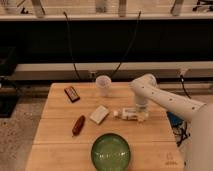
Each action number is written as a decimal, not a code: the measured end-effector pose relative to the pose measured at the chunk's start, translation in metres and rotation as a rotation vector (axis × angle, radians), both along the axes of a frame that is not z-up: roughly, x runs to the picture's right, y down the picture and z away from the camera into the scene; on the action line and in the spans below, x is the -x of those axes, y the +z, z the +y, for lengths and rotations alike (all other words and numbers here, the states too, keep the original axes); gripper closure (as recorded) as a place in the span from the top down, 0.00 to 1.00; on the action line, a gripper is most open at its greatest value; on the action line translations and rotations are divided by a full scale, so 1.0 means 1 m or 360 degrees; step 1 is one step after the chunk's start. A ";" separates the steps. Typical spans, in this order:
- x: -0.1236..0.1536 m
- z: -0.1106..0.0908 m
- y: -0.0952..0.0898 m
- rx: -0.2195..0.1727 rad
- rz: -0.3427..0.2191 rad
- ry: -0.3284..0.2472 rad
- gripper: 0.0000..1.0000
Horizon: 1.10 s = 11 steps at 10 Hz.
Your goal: Place the bottle in the ceramic bowl
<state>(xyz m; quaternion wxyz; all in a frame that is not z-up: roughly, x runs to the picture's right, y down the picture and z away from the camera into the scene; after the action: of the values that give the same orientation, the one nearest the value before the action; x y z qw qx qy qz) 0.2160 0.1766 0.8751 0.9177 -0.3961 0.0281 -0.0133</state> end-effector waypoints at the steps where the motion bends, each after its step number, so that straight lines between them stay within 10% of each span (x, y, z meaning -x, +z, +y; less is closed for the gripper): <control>1: 0.000 0.000 -0.001 0.0000 -0.0001 0.0000 0.01; 6: 0.003 -0.022 -0.035 -0.0095 -0.0141 0.0073 0.01; 11: 0.018 -0.003 -0.077 -0.0163 -0.0244 -0.0012 0.01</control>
<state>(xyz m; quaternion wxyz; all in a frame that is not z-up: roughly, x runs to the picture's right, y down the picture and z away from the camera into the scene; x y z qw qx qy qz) 0.1982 0.1738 0.7982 0.9362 -0.3462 -0.0400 -0.0454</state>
